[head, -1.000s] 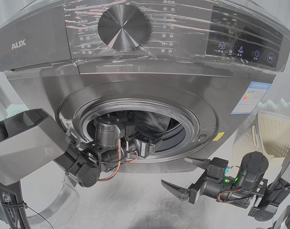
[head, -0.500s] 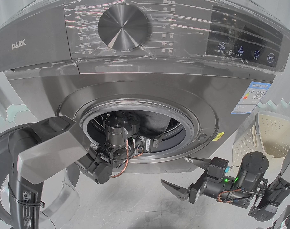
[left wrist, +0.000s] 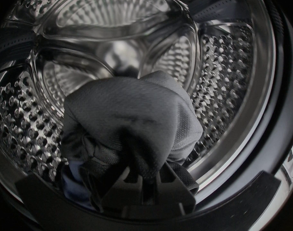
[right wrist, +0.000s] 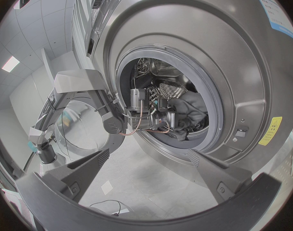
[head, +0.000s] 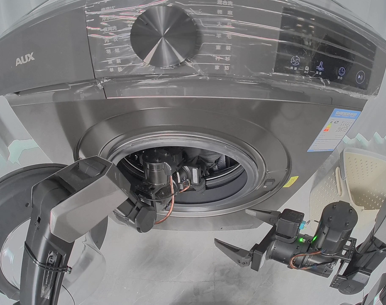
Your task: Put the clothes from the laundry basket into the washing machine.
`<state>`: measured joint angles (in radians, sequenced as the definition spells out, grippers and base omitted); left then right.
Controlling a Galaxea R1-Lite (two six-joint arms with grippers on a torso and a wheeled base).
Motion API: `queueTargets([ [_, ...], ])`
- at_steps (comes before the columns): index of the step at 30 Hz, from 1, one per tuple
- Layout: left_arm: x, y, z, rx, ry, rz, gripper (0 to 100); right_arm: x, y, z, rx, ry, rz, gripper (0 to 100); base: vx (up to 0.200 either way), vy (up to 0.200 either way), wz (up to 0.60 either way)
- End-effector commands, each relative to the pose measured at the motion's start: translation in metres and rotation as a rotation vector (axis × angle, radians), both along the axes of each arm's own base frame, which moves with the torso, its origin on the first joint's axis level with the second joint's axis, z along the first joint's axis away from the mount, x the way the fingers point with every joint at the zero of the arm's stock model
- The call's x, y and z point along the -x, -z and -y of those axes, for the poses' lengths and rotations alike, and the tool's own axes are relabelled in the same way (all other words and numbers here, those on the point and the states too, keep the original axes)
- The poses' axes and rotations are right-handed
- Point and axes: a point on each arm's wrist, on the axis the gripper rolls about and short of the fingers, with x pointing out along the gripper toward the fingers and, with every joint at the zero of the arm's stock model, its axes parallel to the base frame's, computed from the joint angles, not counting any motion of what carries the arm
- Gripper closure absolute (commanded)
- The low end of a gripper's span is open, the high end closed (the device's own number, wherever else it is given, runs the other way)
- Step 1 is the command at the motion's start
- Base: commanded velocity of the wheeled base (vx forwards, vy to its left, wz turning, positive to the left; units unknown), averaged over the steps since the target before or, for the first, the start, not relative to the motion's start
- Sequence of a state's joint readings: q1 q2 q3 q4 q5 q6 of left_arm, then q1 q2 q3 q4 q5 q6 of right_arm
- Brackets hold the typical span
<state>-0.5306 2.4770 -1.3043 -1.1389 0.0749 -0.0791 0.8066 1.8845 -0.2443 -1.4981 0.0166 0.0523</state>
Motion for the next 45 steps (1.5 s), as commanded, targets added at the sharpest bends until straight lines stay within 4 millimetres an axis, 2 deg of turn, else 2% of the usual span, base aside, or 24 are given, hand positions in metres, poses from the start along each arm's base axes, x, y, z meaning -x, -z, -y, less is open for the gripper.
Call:
queueTargets([
  [1, -0.023, -0.005, -0.004, 0.051, -0.065, 0.084, 100, 0.0, 0.0, 0.0, 0.0, -0.001, 0.0, 0, 0.0, 0.0, 0.0],
  [2, -0.024, -0.005, -0.004, 0.053, -0.066, 0.088, 100, 0.0, 0.0, 0.0, -0.001, -0.001, 0.001, 0, 0.0, 0.0, 0.0],
  [5, -0.042, -0.015, -0.004, 0.108, -0.121, 0.169, 100, 0.0, 0.0, -0.001, 0.001, -0.001, 0.0, 0, 0.0, 0.0, 0.0],
  [9, -0.048, -0.022, -0.001, 0.144, -0.127, 0.205, 100, 0.0, 0.001, 0.0, 0.002, -0.001, -0.001, 0, 0.0, 0.0, 0.0],
  [20, -0.049, -0.015, 0.004, 0.141, -0.119, 0.191, 100, 0.0, 0.001, 0.0, 0.002, 0.0, -0.003, 0, 0.0, 0.0, 0.0],
  [21, -0.049, -0.015, 0.004, 0.141, -0.118, 0.191, 0, 0.0, 0.001, 0.0, 0.003, -0.001, -0.002, 0, 0.0, 0.0, 0.0],
  [32, -0.026, -0.011, 0.002, 0.11, -0.089, 0.108, 0, 0.0, 0.001, 0.001, 0.003, 0.001, -0.002, 0, 0.0, 0.0, 0.0],
  [34, -0.014, -0.013, 0.0, 0.088, -0.073, 0.081, 0, 0.0, 0.001, 0.002, 0.003, 0.004, -0.002, 0, 0.0, 0.0, 0.0],
  [42, 0.061, -0.03, -0.004, 0.028, 0.079, -0.006, 0, 0.0, 0.001, 0.003, 0.004, 0.007, -0.006, 0, 0.0, 0.0, 0.0],
  [43, 0.061, -0.03, -0.004, 0.028, 0.079, -0.006, 0, 0.0, 0.001, 0.003, 0.004, 0.007, -0.006, 0, 0.0, 0.0, 0.0],
  [45, 0.088, -0.034, -0.002, 0.021, 0.122, -0.017, 0, 0.0, 0.001, 0.004, 0.006, 0.009, -0.008, 0, 0.0, 0.0, 0.0],
])
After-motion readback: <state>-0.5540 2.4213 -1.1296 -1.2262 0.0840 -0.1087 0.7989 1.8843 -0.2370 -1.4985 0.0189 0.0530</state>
